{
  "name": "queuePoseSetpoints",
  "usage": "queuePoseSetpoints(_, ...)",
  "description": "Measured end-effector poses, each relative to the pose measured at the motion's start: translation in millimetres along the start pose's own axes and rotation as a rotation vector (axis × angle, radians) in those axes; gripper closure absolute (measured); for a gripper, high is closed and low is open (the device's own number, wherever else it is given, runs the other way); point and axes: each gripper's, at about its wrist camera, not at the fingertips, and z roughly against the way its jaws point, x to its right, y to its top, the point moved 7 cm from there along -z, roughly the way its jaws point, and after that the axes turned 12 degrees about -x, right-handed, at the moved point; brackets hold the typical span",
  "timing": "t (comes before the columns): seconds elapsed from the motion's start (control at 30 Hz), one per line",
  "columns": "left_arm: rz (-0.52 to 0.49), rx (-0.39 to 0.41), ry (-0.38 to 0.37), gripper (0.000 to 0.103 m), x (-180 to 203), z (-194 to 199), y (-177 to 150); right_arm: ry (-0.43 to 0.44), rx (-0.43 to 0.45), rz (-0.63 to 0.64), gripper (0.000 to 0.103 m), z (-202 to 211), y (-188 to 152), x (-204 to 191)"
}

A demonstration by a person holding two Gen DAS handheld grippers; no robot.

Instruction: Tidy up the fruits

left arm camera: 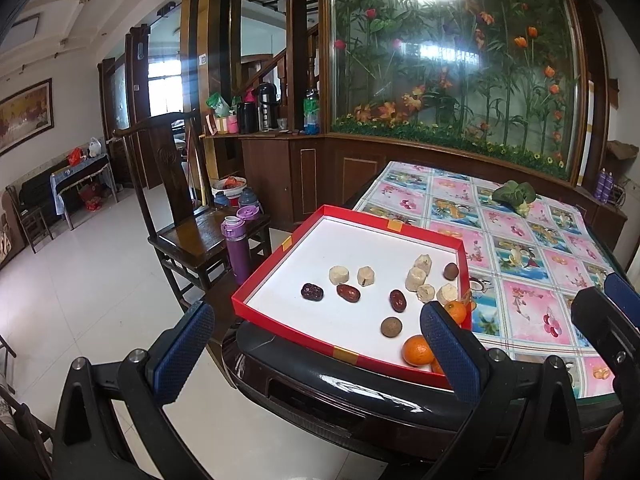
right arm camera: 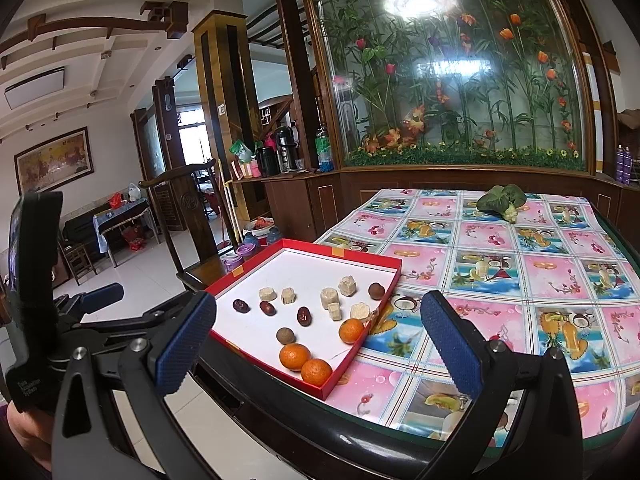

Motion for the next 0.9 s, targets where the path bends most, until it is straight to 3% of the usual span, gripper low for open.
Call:
queuePoseSetpoints(0.5, 0.019, -0.008, 0.036, 0.0, -15, -6, 15, 0.041, -0.033, -0.034, 0.001, -21, 14, -4)
queuePoseSetpoints(0.9, -0.015, -0.013, 0.024, 0.0, -1, -12, 33, 0.049, -0.035, -0.054, 0.001, -31, 29, 7)
